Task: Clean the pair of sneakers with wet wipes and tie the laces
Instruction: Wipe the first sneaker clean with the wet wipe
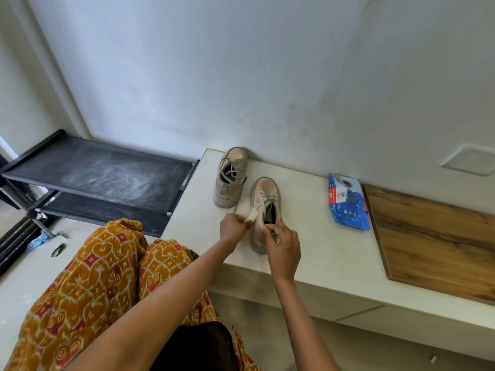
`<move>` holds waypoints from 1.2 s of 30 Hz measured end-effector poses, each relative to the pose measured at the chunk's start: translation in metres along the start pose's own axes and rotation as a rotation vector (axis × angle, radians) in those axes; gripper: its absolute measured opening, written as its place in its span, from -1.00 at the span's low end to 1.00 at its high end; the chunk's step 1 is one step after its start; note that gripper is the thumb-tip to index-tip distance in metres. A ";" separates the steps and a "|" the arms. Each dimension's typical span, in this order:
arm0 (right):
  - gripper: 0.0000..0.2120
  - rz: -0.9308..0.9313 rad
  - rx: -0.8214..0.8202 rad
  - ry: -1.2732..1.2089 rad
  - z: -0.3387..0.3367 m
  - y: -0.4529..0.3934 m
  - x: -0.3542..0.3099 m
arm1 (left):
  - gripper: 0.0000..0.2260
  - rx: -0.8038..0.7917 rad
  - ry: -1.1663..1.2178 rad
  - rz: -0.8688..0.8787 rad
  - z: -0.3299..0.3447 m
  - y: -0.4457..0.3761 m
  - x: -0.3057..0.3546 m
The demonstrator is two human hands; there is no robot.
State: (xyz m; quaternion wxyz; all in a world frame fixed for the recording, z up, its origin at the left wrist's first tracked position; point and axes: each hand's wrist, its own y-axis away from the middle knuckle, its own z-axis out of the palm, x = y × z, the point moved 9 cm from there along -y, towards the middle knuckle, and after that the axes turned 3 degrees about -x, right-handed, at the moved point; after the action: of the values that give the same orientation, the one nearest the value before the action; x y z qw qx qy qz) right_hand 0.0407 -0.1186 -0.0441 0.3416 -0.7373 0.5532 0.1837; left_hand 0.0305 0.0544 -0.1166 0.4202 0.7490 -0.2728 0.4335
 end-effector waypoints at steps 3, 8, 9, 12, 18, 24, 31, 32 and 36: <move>-0.84 -0.014 0.003 -0.002 0.001 0.000 0.001 | -0.78 0.100 0.035 0.110 -0.011 -0.003 0.018; -0.82 -0.046 0.012 0.004 0.001 0.000 -0.001 | -0.86 0.183 0.336 0.127 -0.009 -0.010 0.038; -0.82 -0.049 0.015 0.004 0.000 0.000 -0.001 | -0.80 0.207 0.372 0.113 -0.008 -0.014 0.039; -0.83 -0.062 0.024 0.007 0.000 0.000 -0.001 | -0.78 0.229 0.254 0.103 -0.002 -0.020 0.042; -0.82 -0.059 0.010 -0.006 0.002 0.000 0.001 | -0.87 0.091 -0.155 0.366 0.009 -0.012 0.058; -0.81 -0.043 -0.011 -0.029 0.002 0.002 0.000 | -0.84 0.030 -0.206 0.464 -0.002 0.029 0.040; -0.55 0.112 -0.051 -0.327 0.003 0.010 0.019 | -0.77 0.159 -0.025 0.225 -0.035 0.005 0.041; -0.55 0.131 -0.038 -0.342 0.002 0.012 0.021 | -0.76 0.158 -0.011 0.199 -0.031 0.000 0.041; -0.57 0.200 -0.021 -0.246 0.007 0.006 0.021 | -0.75 0.137 -0.049 0.180 -0.004 0.001 0.040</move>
State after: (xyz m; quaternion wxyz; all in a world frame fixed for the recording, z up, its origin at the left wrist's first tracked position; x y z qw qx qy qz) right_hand 0.0428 -0.1294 -0.0639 0.3790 -0.6542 0.5758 0.3112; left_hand 0.0470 0.0555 -0.0799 0.3208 0.7589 -0.3190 0.4683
